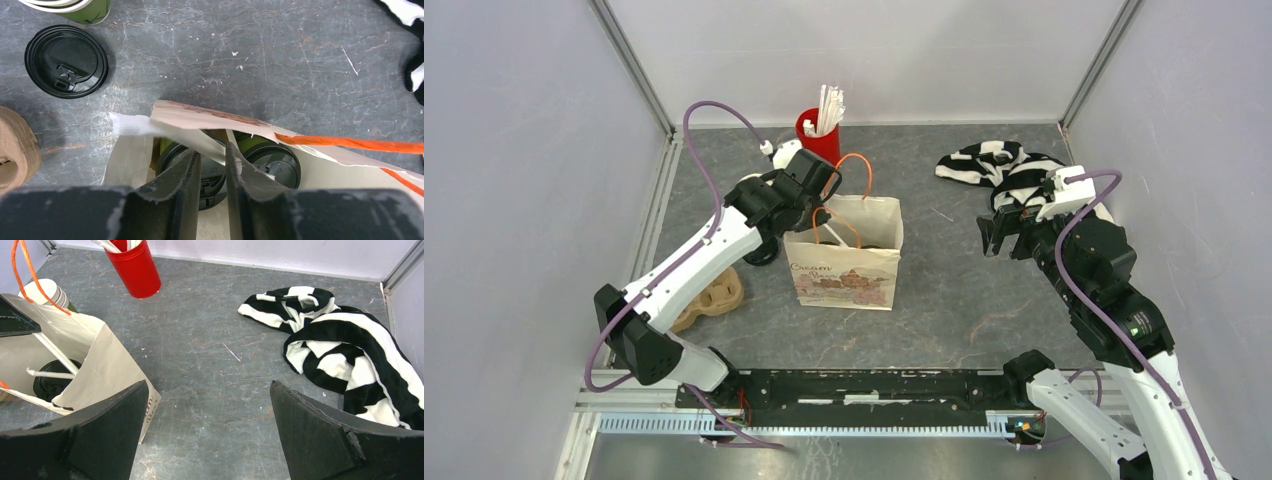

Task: Pack the takeout coffee

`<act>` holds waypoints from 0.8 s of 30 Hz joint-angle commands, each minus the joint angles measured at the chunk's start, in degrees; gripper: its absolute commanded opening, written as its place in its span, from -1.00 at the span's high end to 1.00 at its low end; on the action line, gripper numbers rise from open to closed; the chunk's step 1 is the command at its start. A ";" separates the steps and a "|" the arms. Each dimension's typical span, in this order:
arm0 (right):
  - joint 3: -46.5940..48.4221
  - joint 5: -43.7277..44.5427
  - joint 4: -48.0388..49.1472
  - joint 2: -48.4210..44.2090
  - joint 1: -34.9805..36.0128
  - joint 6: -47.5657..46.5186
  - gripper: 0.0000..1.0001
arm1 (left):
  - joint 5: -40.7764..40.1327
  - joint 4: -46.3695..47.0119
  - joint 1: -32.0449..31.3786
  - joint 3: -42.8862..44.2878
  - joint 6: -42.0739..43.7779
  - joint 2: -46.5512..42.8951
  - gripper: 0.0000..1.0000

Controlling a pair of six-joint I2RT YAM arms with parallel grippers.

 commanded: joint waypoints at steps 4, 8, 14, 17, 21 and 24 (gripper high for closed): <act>-0.18 0.07 2.25 -0.15 0.27 0.70 -0.96 | 1.10 3.81 0.21 0.48 -1.97 -2.89 0.63; -0.06 -0.29 1.97 -0.16 0.37 0.88 -0.96 | 3.56 4.04 0.21 0.70 -3.45 -5.12 0.69; 0.00 -0.58 1.56 -0.46 0.28 0.98 -0.96 | 7.88 4.16 0.19 -0.26 -7.26 -8.25 0.70; -0.12 -0.79 1.48 -0.47 0.33 1.04 -0.96 | 10.03 4.24 0.21 -1.56 -9.15 -9.36 0.70; -0.32 -1.14 1.53 -0.67 0.28 1.11 -0.96 | 14.19 5.63 0.19 -3.90 -11.43 -10.13 0.70; -0.27 -1.18 1.39 -0.76 0.32 1.14 -0.96 | 16.29 5.61 0.21 -4.90 -11.84 -9.74 0.71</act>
